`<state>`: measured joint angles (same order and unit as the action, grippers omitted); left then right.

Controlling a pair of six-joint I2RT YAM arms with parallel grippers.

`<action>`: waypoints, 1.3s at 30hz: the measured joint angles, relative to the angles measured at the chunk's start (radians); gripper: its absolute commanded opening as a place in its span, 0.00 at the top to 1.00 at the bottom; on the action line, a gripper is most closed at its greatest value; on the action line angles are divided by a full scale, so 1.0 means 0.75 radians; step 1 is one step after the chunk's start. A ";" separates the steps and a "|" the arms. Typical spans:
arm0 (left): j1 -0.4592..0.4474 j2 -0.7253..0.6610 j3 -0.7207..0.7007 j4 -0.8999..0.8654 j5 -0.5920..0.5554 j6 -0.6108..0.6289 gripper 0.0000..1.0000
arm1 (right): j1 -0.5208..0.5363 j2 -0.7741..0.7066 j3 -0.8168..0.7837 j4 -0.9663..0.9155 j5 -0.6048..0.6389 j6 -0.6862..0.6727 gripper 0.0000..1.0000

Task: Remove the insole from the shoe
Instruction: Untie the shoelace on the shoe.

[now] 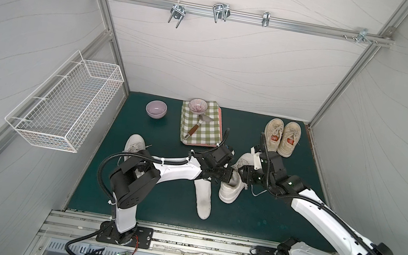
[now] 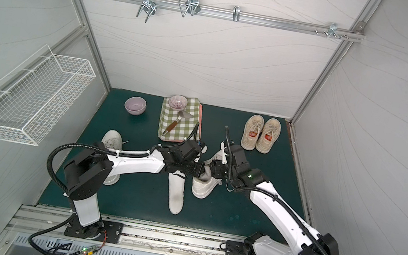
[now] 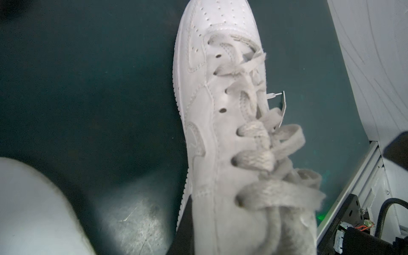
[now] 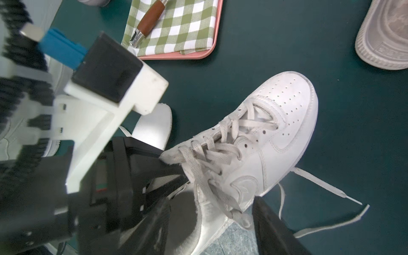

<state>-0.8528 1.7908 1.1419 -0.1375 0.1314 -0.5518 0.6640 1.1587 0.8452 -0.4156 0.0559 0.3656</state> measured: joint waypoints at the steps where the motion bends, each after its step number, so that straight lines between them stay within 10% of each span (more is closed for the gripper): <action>1: 0.000 0.000 -0.006 0.006 0.005 -0.002 0.75 | 0.007 0.013 -0.001 0.008 -0.005 -0.001 0.42; 13: 0.001 -0.044 -0.158 0.219 0.066 -0.013 0.62 | 0.057 0.097 -0.018 0.047 -0.006 -0.028 0.55; 28: 0.001 -0.064 -0.198 0.271 0.097 -0.021 0.77 | 0.078 0.224 0.019 0.042 0.175 -0.042 0.73; 39: 0.002 -0.063 -0.202 0.264 0.082 -0.022 0.87 | 0.083 0.306 0.130 0.020 0.272 -0.057 0.67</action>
<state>-0.8513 1.7435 0.9905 0.0608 0.1932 -0.5686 0.7265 1.3880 0.9428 -0.4007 0.2596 0.3225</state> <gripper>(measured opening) 0.147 0.334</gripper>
